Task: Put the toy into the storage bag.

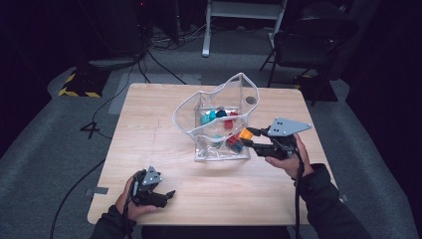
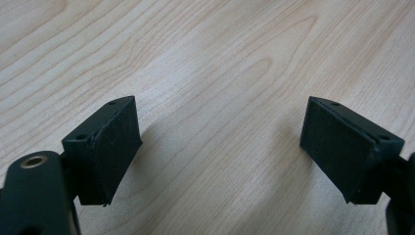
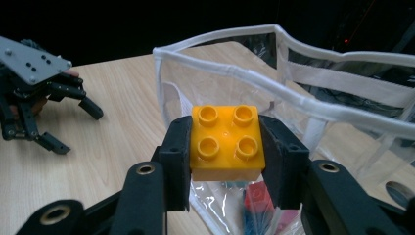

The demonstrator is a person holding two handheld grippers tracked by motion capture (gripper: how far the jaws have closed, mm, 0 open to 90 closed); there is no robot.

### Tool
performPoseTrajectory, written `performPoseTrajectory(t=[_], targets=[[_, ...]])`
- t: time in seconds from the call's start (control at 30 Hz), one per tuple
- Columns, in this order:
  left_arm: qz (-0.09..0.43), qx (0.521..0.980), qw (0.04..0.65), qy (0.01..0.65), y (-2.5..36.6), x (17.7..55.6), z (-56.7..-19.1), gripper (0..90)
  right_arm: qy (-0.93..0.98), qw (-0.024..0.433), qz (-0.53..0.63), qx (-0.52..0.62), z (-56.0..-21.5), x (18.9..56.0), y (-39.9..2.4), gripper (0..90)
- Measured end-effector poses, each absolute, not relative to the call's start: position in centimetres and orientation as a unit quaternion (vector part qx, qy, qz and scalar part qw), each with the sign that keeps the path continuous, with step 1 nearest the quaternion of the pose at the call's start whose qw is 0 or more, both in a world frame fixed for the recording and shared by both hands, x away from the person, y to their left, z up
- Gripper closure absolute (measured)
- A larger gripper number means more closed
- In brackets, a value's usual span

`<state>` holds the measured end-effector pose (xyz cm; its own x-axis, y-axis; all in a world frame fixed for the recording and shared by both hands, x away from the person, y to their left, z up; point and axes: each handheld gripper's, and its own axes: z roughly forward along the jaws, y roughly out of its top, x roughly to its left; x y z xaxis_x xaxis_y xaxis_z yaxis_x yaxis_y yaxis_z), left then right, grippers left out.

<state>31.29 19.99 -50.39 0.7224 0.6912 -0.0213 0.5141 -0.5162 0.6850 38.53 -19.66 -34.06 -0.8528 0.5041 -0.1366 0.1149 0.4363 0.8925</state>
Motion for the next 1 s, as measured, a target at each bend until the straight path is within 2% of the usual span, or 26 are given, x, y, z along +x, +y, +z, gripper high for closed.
performPoseTrajectory(t=[0.57, 1.0], targets=[[0.128, 0.861, 0.346, 0.35, 20.0, 31.3, -50.4, 15.2, 0.798, 0.23, 0.509, 0.227, -29.7, 41.3, -19.4, 59.4], [0.127, 0.862, 0.345, 0.35, 20.0, 31.3, -50.4, 15.2, 0.8, 0.236, 0.479, 0.272, -29.4, 45.9, -18.2, 59.4]])
